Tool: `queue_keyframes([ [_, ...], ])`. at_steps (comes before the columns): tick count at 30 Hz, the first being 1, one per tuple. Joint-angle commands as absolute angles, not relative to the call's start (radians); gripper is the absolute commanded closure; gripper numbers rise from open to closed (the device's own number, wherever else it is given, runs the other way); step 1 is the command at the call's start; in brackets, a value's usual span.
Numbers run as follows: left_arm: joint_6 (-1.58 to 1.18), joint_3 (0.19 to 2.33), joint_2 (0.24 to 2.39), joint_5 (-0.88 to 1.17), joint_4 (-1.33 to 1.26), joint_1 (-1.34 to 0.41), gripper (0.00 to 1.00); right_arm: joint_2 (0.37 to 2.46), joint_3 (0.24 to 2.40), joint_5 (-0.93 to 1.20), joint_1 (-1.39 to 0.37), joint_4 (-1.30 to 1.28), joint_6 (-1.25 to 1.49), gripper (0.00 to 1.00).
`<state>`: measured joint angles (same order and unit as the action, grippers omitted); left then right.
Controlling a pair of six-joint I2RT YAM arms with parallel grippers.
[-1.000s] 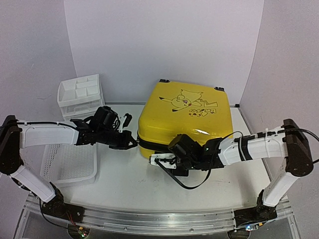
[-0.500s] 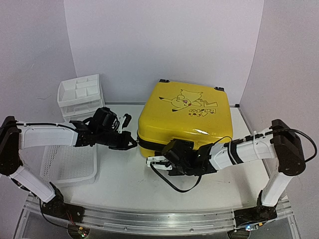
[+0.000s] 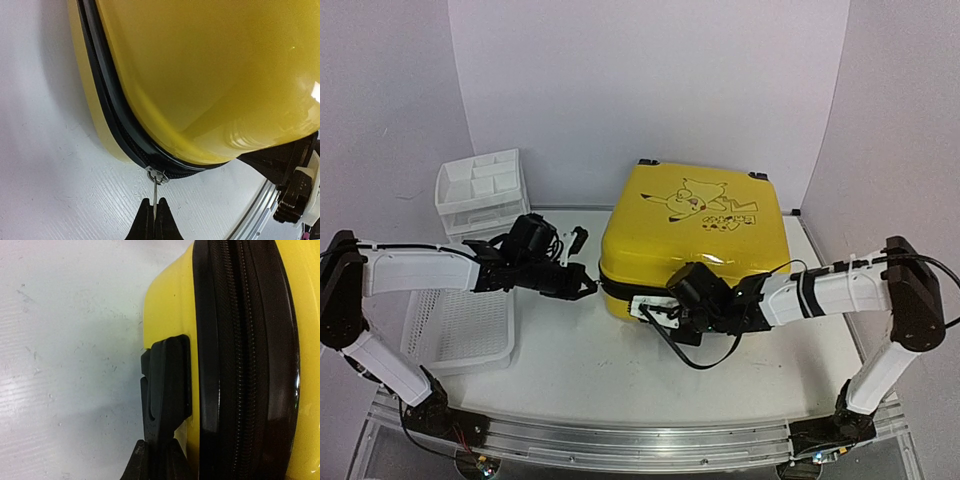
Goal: Open, take out, and arrange the luggage
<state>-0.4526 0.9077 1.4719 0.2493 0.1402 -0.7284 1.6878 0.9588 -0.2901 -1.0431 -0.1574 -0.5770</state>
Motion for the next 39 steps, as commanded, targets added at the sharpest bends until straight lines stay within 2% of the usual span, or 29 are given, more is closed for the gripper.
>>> queue_keyframes([
  [1,-0.375,1.014,1.511,0.198,0.169,-0.667,1.0,1.598,0.857,-0.259,-0.913,-0.55,-0.57,1.0],
  [8,-0.297,1.16,1.619,0.197,0.213,-0.63,1.0,1.455,0.723,-0.27,-0.861,-0.665,-0.609,1.0],
  [12,-0.238,1.267,1.718,0.209,0.212,-0.625,1.0,1.402,0.717,-0.267,-0.857,-0.682,-0.583,1.0],
  [16,-0.181,1.395,1.834,0.134,0.198,-0.622,1.0,1.363,0.683,-0.295,-0.85,-0.689,-0.57,1.0],
  [22,-0.133,1.652,2.03,0.05,0.184,-0.575,1.0,1.264,0.624,-0.3,-0.825,-0.639,-0.572,1.0],
  [30,-0.152,2.098,2.351,-0.087,0.166,-0.528,1.0,1.143,0.551,-0.314,-0.799,-0.559,-0.548,1.0],
  [33,-0.183,2.257,2.461,-0.057,0.131,-0.507,1.0,1.07,0.53,-0.312,-0.799,-0.539,-0.535,1.0],
  [39,-0.268,2.514,2.679,0.166,0.009,-0.49,1.0,1.019,0.521,-0.251,-0.797,-0.514,-0.508,1.0],
])
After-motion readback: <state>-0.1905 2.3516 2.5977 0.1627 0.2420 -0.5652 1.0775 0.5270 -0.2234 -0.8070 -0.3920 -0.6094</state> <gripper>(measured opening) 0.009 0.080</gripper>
